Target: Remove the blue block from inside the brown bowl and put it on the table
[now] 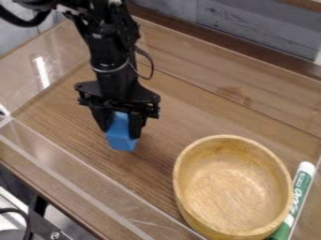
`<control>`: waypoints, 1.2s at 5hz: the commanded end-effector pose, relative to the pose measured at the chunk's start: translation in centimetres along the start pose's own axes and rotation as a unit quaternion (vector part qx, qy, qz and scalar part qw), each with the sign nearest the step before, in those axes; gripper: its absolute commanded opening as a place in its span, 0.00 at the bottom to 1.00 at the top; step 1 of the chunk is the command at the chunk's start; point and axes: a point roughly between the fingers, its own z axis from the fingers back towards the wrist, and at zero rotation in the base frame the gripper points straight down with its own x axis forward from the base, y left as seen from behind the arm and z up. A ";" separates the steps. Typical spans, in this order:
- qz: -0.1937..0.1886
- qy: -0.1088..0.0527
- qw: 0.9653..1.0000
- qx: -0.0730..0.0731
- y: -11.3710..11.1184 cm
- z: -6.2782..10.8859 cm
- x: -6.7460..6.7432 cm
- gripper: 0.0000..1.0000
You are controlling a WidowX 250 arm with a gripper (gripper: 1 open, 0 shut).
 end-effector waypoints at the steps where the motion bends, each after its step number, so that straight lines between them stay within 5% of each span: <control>1: -0.002 -0.015 1.000 0.004 -0.1 0.1 0.8 0.00; 6: 0.003 -0.013 1.000 0.009 -0.3 -1.1 2.1 0.00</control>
